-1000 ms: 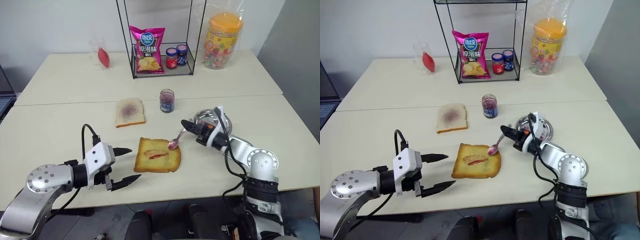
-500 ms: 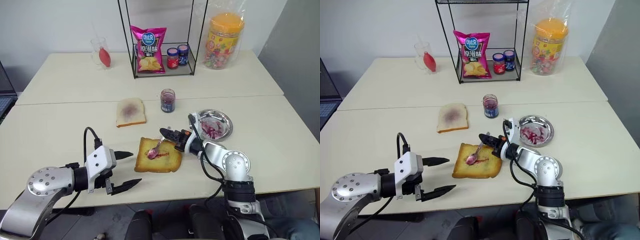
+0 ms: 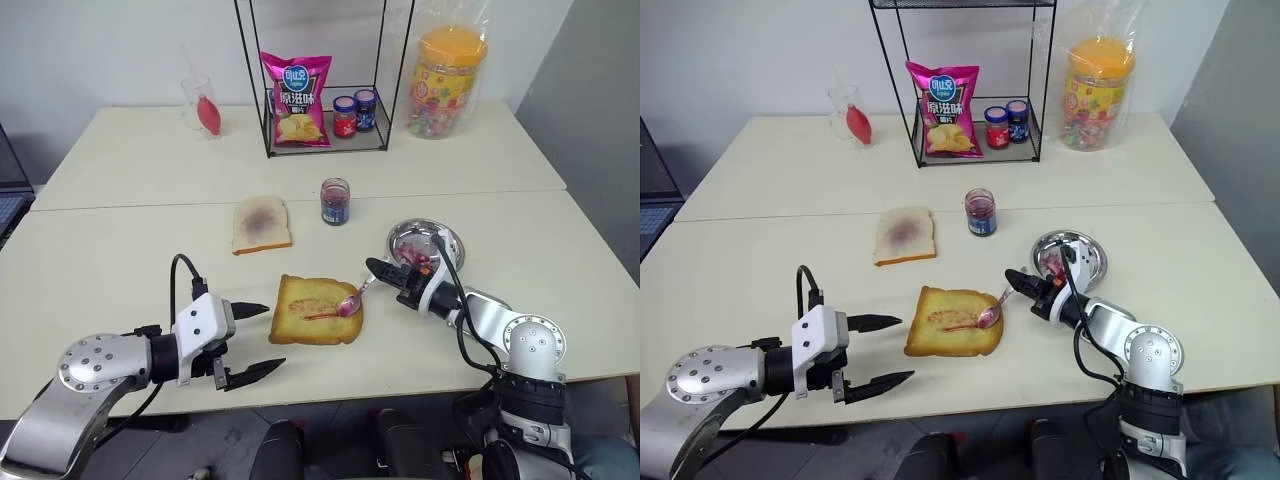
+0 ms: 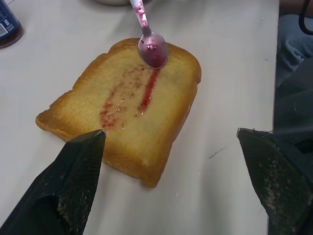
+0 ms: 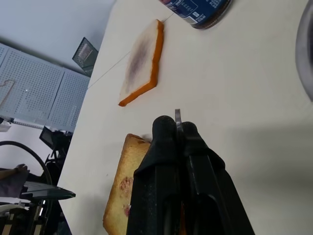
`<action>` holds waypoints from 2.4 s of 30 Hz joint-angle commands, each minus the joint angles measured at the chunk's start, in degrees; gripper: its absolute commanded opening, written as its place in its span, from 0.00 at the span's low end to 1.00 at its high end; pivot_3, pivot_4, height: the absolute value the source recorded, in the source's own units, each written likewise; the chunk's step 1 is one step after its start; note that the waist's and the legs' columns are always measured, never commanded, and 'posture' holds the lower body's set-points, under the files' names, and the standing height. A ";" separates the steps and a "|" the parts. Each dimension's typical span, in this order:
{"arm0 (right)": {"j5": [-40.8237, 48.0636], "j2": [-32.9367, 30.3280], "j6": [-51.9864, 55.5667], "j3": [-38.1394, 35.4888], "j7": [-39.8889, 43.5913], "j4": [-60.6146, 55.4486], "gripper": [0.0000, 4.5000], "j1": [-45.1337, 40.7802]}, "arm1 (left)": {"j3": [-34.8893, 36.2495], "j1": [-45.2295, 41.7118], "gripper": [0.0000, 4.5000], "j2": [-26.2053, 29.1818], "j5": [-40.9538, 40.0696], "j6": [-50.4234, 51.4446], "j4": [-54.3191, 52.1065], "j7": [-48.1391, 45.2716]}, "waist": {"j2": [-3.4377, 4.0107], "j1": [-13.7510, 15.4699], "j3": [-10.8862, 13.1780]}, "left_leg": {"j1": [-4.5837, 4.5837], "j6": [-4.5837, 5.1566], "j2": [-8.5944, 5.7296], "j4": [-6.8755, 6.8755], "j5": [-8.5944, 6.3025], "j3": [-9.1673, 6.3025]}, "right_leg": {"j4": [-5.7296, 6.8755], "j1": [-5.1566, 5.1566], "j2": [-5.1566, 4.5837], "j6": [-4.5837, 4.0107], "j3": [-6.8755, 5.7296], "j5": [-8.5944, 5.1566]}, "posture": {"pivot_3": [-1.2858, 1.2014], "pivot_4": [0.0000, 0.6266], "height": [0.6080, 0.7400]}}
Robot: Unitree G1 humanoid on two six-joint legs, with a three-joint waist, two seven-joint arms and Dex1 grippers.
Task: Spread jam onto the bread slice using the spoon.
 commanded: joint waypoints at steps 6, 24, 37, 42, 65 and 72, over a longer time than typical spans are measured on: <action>0.36 7.23 -3.26 4.83 -1.82 1.63 0.00 -2.77 | 0.72 -0.14 1.00 0.39 -0.22 -1.37 -0.61 -0.65 | 0.01 -0.58 0.01 | 0.00 0.00 0.02 -0.03 0.00 -0.02 | 0.02 -0.02 0.01 0.00 -0.03 0.00 | 0.52 0.24 1.00; 2.07 -4.48 -3.26 1.24 1.59 -0.86 0.00 2.76 | -0.62 -1.19 1.00 0.58 -0.58 -1.16 -0.53 -1.00 | 0.00 -0.34 0.00 | 0.02 0.00 0.00 0.01 0.00 0.00 | -0.01 0.01 0.00 -0.15 0.01 -0.09 | 0.52 0.24 1.00; 13.74 0.16 -6.14 -0.31 -3.37 -1.75 0.00 -1.53 | 0.87 -8.18 1.00 0.55 -6.70 5.82 -1.98 1.34 | 0.01 -0.48 0.01 | -0.02 0.01 0.01 -0.01 0.00 0.03 | -0.01 -0.01 0.03 0.05 0.04 0.02 | 0.52 0.24 1.00; 12.00 -1.93 -6.47 2.64 -1.22 -3.84 0.00 -0.35 | -0.62 -13.00 1.00 -0.09 -10.22 10.75 -2.25 2.87 | 0.01 -0.46 0.01 | -0.02 0.01 0.00 0.00 0.00 0.03 | -0.01 -0.01 0.03 0.05 0.04 0.03 | 0.52 0.24 1.00; -0.45 -19.33 -25.40 -11.43 6.51 24.02 0.00 -8.65 | -28.38 -46.54 1.00 -21.44 6.43 6.43 16.19 7.28 | 0.01 0.11 0.01 | 0.02 0.02 -0.11 0.18 0.00 0.51 | -0.04 -0.02 0.48 0.39 1.22 0.23 | 0.52 0.24 1.00; -7.55 -20.04 -28.37 -10.20 10.17 33.47 0.00 -12.16 | -32.09 -49.68 1.00 -26.93 12.33 2.25 21.07 8.78 | 0.01 0.16 0.01 | 0.01 0.02 -0.12 0.26 -0.01 0.56 | -0.04 0.00 0.49 0.43 1.29 0.25 | 0.52 0.24 1.00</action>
